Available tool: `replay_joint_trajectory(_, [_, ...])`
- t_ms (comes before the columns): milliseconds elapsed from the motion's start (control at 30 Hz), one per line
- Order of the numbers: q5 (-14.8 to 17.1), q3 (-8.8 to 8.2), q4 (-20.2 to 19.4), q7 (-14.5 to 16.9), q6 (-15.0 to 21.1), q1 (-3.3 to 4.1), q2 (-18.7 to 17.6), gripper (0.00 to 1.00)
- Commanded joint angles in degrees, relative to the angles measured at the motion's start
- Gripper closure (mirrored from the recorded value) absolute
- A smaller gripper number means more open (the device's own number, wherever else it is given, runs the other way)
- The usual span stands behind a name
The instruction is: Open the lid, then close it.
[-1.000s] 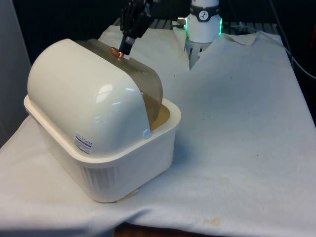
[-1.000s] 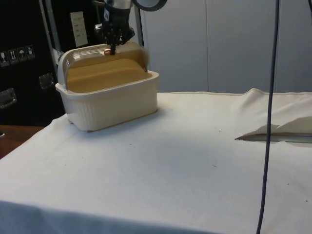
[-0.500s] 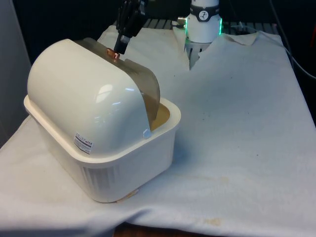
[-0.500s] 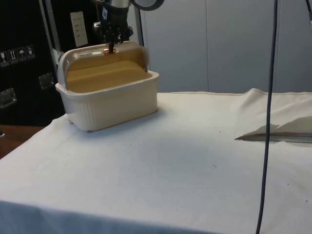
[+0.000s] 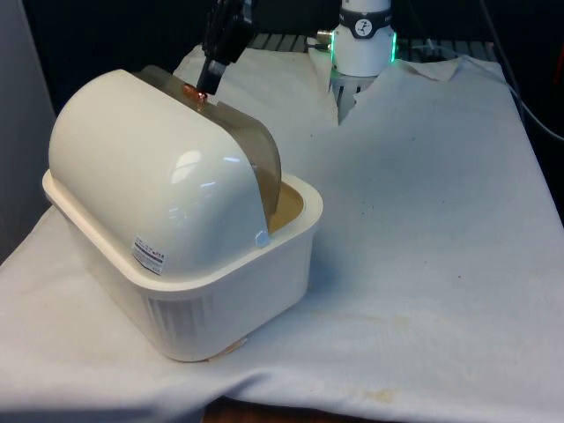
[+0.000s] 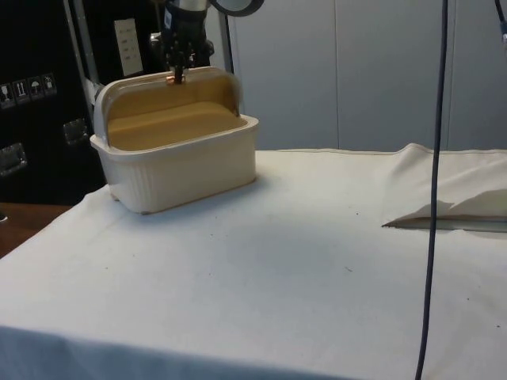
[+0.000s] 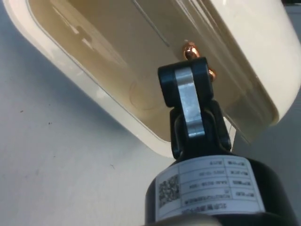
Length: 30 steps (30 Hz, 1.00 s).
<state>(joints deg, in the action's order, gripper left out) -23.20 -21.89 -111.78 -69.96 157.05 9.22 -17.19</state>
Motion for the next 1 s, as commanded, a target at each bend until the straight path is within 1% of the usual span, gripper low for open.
replay_joint_trajectory(0, [-2.01, -1.43, 0.92, -2.29, 0.29, 0.69, -0.69, 1.00])
replay_joint_trajectory(233, [-3.72, -1.60, 1.72, -4.64, 0.52, 0.69, -1.03, 1.00])
replay_joint_trajectory(267, [-2.18, -0.40, 0.92, -2.75, 0.06, 0.06, -0.46, 1.00])
replay_joint_trajectory(300, [-3.72, -1.49, 1.78, -4.76, 0.52, 0.63, -0.86, 1.00])
replay_joint_trajectory(333, [-3.61, -1.43, 1.78, -4.81, 0.57, 0.57, -0.74, 1.00])
replay_joint_trajectory(433, [-3.27, -1.26, 1.72, -4.87, 0.63, 0.52, -0.23, 1.00])
replay_joint_trajectory(567, [-2.35, -0.63, 0.29, -4.58, 0.63, 0.23, 1.55, 1.00])
replay_joint_trajectory(600, [-2.18, -0.46, 1.03, -3.95, 0.11, 0.11, 0.86, 1.00])
replay_joint_trajectory(633, [-2.18, -0.57, -0.06, -4.47, 0.63, 0.17, 1.95, 1.00])
replay_joint_trajectory(733, [-1.43, -0.06, -1.03, -3.67, 0.46, 0.00, 3.21, 1.00])
replay_joint_trajectory(833, [-1.32, 0.00, -0.86, -3.55, 0.34, -0.17, 3.09, 1.00])
replay_joint_trajectory(867, [-2.06, -0.34, -0.86, -3.90, 0.00, 0.06, 3.21, 1.00])
replay_joint_trajectory(900, [-1.32, -0.06, -0.63, -3.50, 0.23, -0.17, 2.92, 1.00])
replay_joint_trajectory(967, [-1.38, -0.06, -0.57, -3.50, 0.11, -0.17, 2.86, 1.00])
